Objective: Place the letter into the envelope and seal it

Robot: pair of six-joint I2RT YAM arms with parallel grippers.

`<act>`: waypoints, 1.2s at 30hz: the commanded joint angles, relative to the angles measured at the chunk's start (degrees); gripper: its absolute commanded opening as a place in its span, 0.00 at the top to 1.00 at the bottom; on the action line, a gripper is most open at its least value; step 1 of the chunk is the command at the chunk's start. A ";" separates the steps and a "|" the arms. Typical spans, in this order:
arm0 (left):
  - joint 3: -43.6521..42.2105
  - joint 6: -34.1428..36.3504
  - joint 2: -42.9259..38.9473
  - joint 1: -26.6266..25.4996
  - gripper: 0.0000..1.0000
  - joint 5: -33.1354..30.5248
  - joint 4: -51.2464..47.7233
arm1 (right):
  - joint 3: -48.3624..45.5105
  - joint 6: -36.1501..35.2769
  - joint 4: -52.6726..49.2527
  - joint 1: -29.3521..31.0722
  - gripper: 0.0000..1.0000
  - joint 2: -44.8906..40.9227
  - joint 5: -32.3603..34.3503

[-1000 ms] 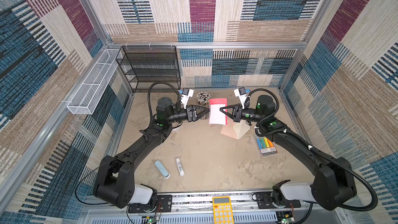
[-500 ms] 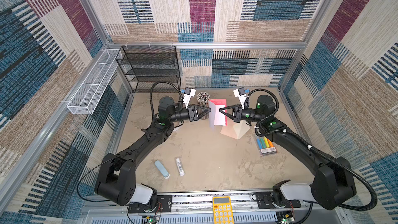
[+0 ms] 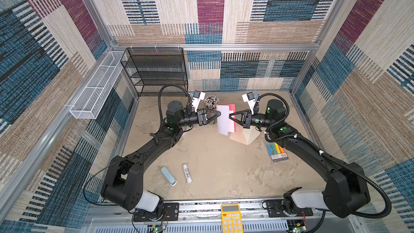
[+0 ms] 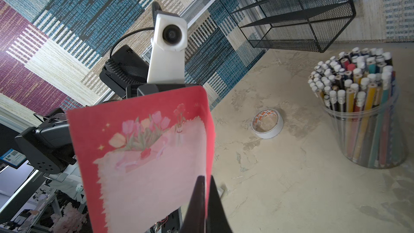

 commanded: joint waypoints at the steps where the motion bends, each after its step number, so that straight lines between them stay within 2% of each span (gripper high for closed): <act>1: 0.55 0.10 -0.13 -0.17 0.70 1.33 2.59 | -0.26 0.61 2.66 0.03 1.00 -0.09 -0.79; 8: 0.46 0.71 -0.57 -0.20 0.81 1.68 2.17 | -0.34 0.35 2.57 0.04 1.00 -0.35 -0.42; 11: 0.46 1.34 -0.82 -0.26 0.89 1.77 1.67 | -0.37 0.06 2.36 0.04 0.94 -0.61 0.04; 14: 0.46 1.59 -1.10 -0.27 0.96 1.84 1.44 | 0.02 -1.62 -0.04 0.03 0.80 -0.99 1.79; 16: 0.61 2.43 -1.43 -0.34 1.00 1.94 0.56 | 0.53 -4.38 -3.31 -0.05 0.63 -1.57 4.35; 17: 0.80 3.43 -1.80 -0.31 1.00 1.84 -1.68 | 0.91 -6.13 -5.28 -0.04 0.57 -1.99 6.45; 19: 1.11 6.43 -3.09 -0.31 1.00 1.27 -5.61 | 1.43 -9.46 -8.69 -0.05 0.47 -2.82 10.24; 21: 1.88 10.72 -4.65 -0.30 1.00 0.26 -11.32 | 2.11 -12.75 -12.19 -0.05 0.42 -3.75 15.44; 26: 5.48 26.01 -9.61 -0.34 1.00 -5.24 -31.32 | 3.44 -19.94 -17.67 -0.05 0.39 -6.19 28.17; 28: 7.54 32.53 -11.56 -0.31 1.00 -8.66 -40.12 | 4.29 -23.14 -18.83 -0.05 0.39 -8.03 30.32; 31: 9.81 41.05 -14.11 -0.37 1.00 -12.60 -50.40 | 2.04 -28.22 -14.98 -0.01 0.39 -12.68 27.13; 34: 10.22 47.53 -16.38 -0.80 1.00 -15.41 -55.76 | -3.72 -36.88 -7.03 0.03 0.39 -18.83 16.10; 36: 9.32 51.06 -17.99 -1.22 1.00 -16.46 -56.73 | -6.67 -40.38 -2.80 0.04 0.38 -21.75 12.89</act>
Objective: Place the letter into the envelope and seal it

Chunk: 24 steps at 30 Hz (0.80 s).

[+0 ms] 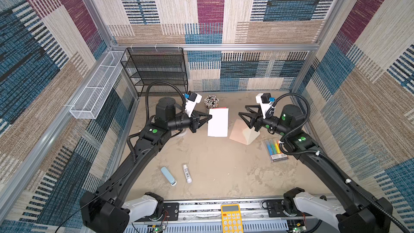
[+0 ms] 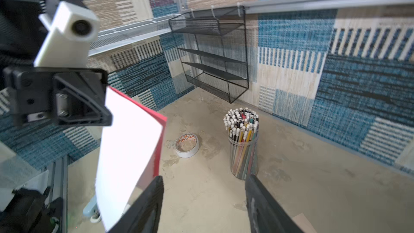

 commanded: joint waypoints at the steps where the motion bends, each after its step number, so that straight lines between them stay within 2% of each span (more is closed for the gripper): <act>1: -0.95 12.81 -2.35 -0.67 1.00 -3.65 -7.71 | -2.33 -10.83 8.32 0.04 0.38 -2.77 -8.06; 8: -4.10 26.89 -5.36 -4.56 1.00 -4.26 -10.29 | 6.09 -23.65 -4.59 1.87 0.40 4.28 -17.97; 14: -5.36 35.90 -4.48 -8.51 1.00 -9.46 -12.21 | 10.62 -31.60 -12.29 8.07 0.39 9.73 -15.34; 18: -6.05 39.63 -4.05 -10.78 1.00 -14.08 -11.87 | 12.25 -32.67 -15.44 10.02 0.39 11.99 -15.77; 24: -6.69 41.95 -3.80 -12.62 1.00 -16.43 -10.37 | 12.81 -33.29 -18.19 11.44 0.43 14.34 -14.80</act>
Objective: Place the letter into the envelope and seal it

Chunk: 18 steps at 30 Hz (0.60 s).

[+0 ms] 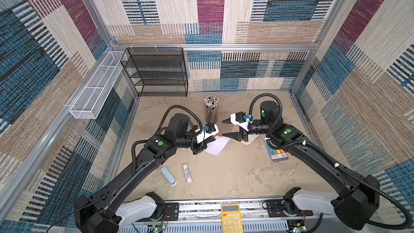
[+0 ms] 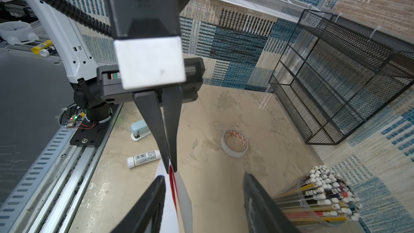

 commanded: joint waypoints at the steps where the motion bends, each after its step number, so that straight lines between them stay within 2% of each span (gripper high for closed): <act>1: -0.18 3.75 0.11 -0.53 1.00 -2.55 0.93 | 0.67 -1.47 -2.39 0.59 0.44 0.78 0.25; 18: -0.86 5.89 -0.63 -2.28 1.00 -3.82 2.00 | -0.45 -1.06 -3.34 3.39 0.56 1.81 0.25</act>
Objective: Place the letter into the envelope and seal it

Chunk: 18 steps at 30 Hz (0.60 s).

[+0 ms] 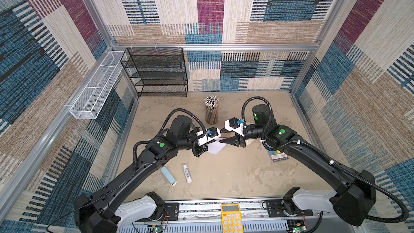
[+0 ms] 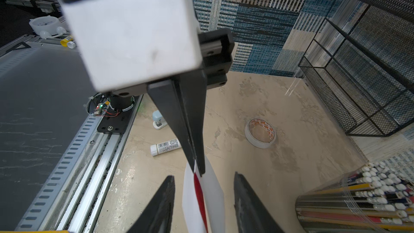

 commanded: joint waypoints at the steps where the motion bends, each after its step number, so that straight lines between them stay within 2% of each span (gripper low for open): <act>1: -0.27 1.39 -0.22 -0.21 1.00 -0.31 1.75 | 0.13 -0.06 1.49 0.59 0.57 0.57 0.20; 6: -0.58 1.39 -0.29 -0.39 1.00 -0.32 2.27 | 0.48 0.11 1.59 1.13 0.69 1.71 0.21; 11: -0.75 1.39 -0.40 -0.48 1.00 -0.06 2.50 | 0.67 -0.05 1.58 1.18 0.99 2.07 -0.06; 14: -1.18 0.69 -0.79 -0.48 1.00 -0.06 3.10 | 0.62 -0.06 1.44 1.21 1.00 1.57 -0.15; 17: -1.32 -0.10 -0.86 -0.48 0.85 0.27 3.60 | 0.32 -0.06 1.57 1.23 1.00 0.71 -0.16; 18: -1.53 -0.32 -0.84 -0.48 0.77 0.62 3.79 | 0.31 0.01 1.43 1.23 1.00 0.40 -0.33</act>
